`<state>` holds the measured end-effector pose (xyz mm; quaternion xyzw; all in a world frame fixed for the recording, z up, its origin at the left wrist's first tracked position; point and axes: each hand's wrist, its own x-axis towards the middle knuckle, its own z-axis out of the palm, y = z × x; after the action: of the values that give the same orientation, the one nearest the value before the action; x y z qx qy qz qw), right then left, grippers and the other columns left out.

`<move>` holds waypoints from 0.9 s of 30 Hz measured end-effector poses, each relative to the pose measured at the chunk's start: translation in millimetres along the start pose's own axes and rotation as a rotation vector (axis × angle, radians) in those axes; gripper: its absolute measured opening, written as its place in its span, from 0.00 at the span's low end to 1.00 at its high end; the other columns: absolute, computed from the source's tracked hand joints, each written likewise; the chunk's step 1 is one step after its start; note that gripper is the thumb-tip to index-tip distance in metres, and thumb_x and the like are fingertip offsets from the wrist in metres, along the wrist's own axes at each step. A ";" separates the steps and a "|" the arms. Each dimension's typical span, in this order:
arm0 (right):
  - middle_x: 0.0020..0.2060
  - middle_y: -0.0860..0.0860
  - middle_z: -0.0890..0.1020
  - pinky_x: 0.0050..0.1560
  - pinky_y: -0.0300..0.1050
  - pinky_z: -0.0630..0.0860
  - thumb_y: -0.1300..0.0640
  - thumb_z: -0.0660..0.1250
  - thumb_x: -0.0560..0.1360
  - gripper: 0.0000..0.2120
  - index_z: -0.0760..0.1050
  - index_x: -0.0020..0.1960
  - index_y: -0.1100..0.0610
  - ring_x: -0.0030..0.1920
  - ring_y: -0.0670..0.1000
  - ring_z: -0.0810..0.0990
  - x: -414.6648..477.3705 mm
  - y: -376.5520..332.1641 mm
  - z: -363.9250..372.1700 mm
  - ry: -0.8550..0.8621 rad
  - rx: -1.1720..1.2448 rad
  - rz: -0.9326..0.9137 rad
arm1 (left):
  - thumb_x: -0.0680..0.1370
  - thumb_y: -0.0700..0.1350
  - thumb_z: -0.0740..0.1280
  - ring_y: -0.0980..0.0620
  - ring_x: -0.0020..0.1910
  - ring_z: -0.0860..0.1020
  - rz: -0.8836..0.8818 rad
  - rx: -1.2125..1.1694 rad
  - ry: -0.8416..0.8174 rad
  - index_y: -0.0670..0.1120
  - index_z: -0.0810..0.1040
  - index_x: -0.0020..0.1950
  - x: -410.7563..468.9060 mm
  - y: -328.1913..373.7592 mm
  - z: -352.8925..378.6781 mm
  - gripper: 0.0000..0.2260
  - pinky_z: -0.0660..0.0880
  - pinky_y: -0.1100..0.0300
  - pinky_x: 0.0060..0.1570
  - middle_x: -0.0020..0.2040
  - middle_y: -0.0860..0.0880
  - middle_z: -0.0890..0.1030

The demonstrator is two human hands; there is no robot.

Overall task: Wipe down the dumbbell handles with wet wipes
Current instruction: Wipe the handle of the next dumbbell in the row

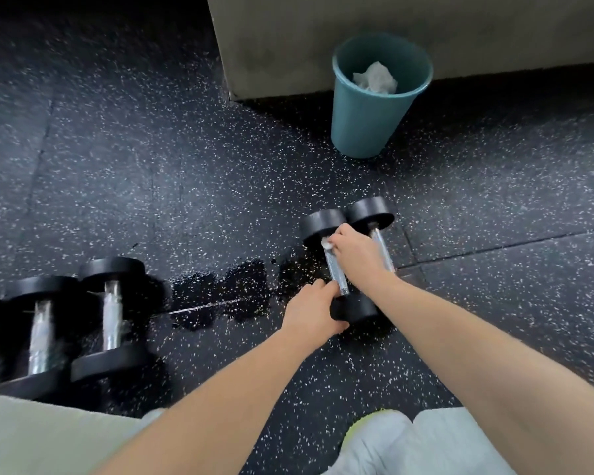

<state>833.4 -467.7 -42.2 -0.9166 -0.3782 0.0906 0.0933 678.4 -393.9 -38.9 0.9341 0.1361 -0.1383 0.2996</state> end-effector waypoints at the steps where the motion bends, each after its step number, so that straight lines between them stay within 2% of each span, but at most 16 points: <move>1: 0.45 0.53 0.78 0.35 0.43 0.68 0.68 0.73 0.71 0.09 0.82 0.49 0.58 0.39 0.56 0.80 2.0 3.0 11.4 0.032 0.022 0.014 | 0.70 0.58 0.77 0.48 0.56 0.75 0.005 0.002 0.004 0.52 0.74 0.62 0.7 -0.1 1.5 0.24 0.77 0.48 0.52 0.55 0.52 0.75; 5: 0.49 0.53 0.78 0.43 0.51 0.77 0.65 0.68 0.76 0.12 0.84 0.56 0.56 0.45 0.55 0.79 5.8 9.5 22.7 0.014 0.104 0.026 | 0.70 0.57 0.76 0.48 0.55 0.73 0.029 0.004 0.031 0.53 0.74 0.63 -1.1 0.8 6.3 0.24 0.72 0.54 0.48 0.55 0.53 0.73; 11: 0.52 0.51 0.75 0.45 0.44 0.71 0.65 0.66 0.77 0.11 0.83 0.56 0.56 0.47 0.53 0.76 -7.4 13.8 16.6 -0.144 0.029 -0.084 | 0.71 0.58 0.77 0.50 0.56 0.72 0.033 -0.012 0.031 0.54 0.73 0.64 -4.4 -3.2 7.7 0.25 0.71 0.55 0.51 0.55 0.54 0.72; 14: 0.49 0.52 0.75 0.44 0.46 0.72 0.67 0.66 0.76 0.08 0.80 0.52 0.61 0.45 0.56 0.77 -11.1 16.3 18.3 -0.181 0.069 -0.102 | 0.71 0.58 0.77 0.50 0.55 0.72 0.034 -0.017 0.022 0.54 0.73 0.64 -3.8 -5.2 6.5 0.25 0.71 0.55 0.51 0.55 0.54 0.72; 16: 0.45 0.51 0.72 0.41 0.47 0.71 0.67 0.66 0.76 0.04 0.77 0.46 0.59 0.42 0.55 0.75 -7.1 13.9 18.5 -0.126 0.111 -0.067 | 0.70 0.58 0.78 0.50 0.55 0.71 0.031 -0.017 0.028 0.54 0.74 0.64 -4.4 -4.5 6.1 0.26 0.71 0.55 0.51 0.56 0.54 0.72; 17: 0.44 0.50 0.71 0.41 0.48 0.72 0.66 0.66 0.76 0.06 0.76 0.44 0.57 0.41 0.53 0.73 -3.5 11.2 19.1 -0.076 0.093 -0.048 | 0.71 0.58 0.78 0.50 0.55 0.71 0.028 -0.017 0.029 0.54 0.74 0.64 -4.4 -4.0 6.1 0.26 0.70 0.55 0.50 0.56 0.54 0.72; 20: 0.47 0.53 0.74 0.44 0.52 0.76 0.65 0.64 0.77 0.10 0.83 0.52 0.57 0.44 0.54 0.74 4.1 1.0 18.4 0.019 0.107 0.017 | 0.71 0.57 0.78 0.50 0.55 0.72 0.017 -0.020 0.027 0.53 0.74 0.64 -4.6 -3.3 5.1 0.26 0.71 0.55 0.49 0.56 0.54 0.72; 22: 0.48 0.55 0.76 0.45 0.54 0.77 0.65 0.64 0.77 0.12 0.84 0.54 0.57 0.46 0.56 0.75 6.1 -0.7 21.6 0.039 0.103 0.033 | 0.71 0.58 0.78 0.50 0.55 0.72 0.018 -0.018 0.020 0.54 0.74 0.64 -4.1 -3.0 2.7 0.25 0.71 0.54 0.48 0.55 0.54 0.72; 24: 0.48 0.54 0.76 0.44 0.52 0.77 0.64 0.65 0.77 0.10 0.84 0.53 0.57 0.45 0.56 0.75 2.1 0.9 22.8 0.006 0.075 0.033 | 0.71 0.58 0.78 0.50 0.55 0.72 0.014 -0.027 0.012 0.54 0.74 0.63 -3.5 -4.0 1.0 0.25 0.71 0.54 0.47 0.55 0.54 0.72; 27: 0.49 0.53 0.75 0.42 0.42 0.69 0.61 0.64 0.79 0.08 0.82 0.52 0.58 0.43 0.53 0.75 -12.9 6.8 17.0 -0.078 -0.012 -0.045 | 0.71 0.58 0.78 0.51 0.56 0.72 0.014 -0.039 0.007 0.54 0.74 0.63 -4.3 -5.1 -0.3 0.25 0.70 0.55 0.48 0.55 0.54 0.72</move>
<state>824.9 -479.8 -59.1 -0.9041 -0.4026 0.1219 0.0748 672.7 -390.5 -39.9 0.9295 0.1333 -0.1300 0.3184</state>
